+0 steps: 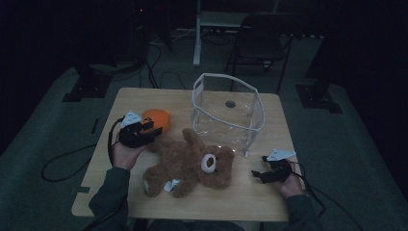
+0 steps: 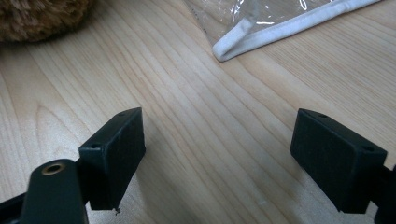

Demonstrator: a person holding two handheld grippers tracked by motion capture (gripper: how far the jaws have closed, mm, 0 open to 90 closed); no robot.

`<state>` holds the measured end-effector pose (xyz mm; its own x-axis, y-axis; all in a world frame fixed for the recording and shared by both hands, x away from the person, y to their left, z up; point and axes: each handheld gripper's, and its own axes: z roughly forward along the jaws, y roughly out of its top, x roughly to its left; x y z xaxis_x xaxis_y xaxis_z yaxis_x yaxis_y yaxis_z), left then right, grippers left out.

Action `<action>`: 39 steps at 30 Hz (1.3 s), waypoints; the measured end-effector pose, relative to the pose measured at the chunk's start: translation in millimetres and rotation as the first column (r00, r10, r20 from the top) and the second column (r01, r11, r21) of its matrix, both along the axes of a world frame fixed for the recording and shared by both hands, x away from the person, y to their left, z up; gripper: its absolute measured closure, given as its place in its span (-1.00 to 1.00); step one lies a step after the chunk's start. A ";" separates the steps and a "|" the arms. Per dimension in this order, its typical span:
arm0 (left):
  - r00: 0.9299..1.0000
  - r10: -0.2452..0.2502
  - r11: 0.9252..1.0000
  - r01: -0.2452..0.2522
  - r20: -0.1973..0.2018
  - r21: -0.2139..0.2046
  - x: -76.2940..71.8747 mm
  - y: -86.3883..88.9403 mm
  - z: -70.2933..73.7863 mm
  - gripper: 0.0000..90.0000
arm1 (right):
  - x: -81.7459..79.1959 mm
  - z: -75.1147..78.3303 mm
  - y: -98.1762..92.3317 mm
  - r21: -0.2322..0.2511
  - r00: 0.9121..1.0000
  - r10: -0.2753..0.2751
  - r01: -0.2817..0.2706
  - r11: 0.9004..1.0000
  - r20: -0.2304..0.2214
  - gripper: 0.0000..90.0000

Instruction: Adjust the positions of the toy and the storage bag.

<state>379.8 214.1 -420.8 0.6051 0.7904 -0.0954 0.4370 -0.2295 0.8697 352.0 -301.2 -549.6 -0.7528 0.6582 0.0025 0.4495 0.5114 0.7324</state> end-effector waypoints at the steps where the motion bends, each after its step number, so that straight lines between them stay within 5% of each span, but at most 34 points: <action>1: 1.000 -0.010 1.000 0.010 0.000 -0.002 -1.0 -1.3 0.9 0.10 | 0.0 0.0 0.0 0.000 1.000 0.000 0.000 1.000 0.000 -0.62; 12: 0.990 -0.139 0.990 0.139 0.011 -0.003 -12.5 -20.0 8.3 0.06 | 0.1 0.0 -0.1 0.000 1.000 0.001 -0.001 1.000 0.001 -0.62; 21: 0.981 -0.194 0.981 0.194 0.003 0.018 -17.1 -33.2 8.2 -0.07 | 0.0 0.0 0.0 0.001 1.000 0.000 0.000 1.000 -0.001 -0.62; 33: 0.950 -0.311 0.950 0.310 0.021 0.038 -23.4 -52.4 3.2 -0.17 | 0.1 0.0 -0.1 0.001 1.000 0.001 -0.001 1.000 -0.001 -0.62; 39: 0.941 -0.338 0.940 0.337 0.014 0.052 -23.1 -60.0 -0.8 -0.17 | 0.2 0.0 -0.1 0.001 1.000 0.002 -0.002 1.000 0.000 -0.62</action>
<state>356.7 154.1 -421.6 0.8388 0.5426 -0.0456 0.3069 -0.4020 0.8626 352.2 -301.3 -549.6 -0.7541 0.6568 0.0034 0.4489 0.5116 0.7326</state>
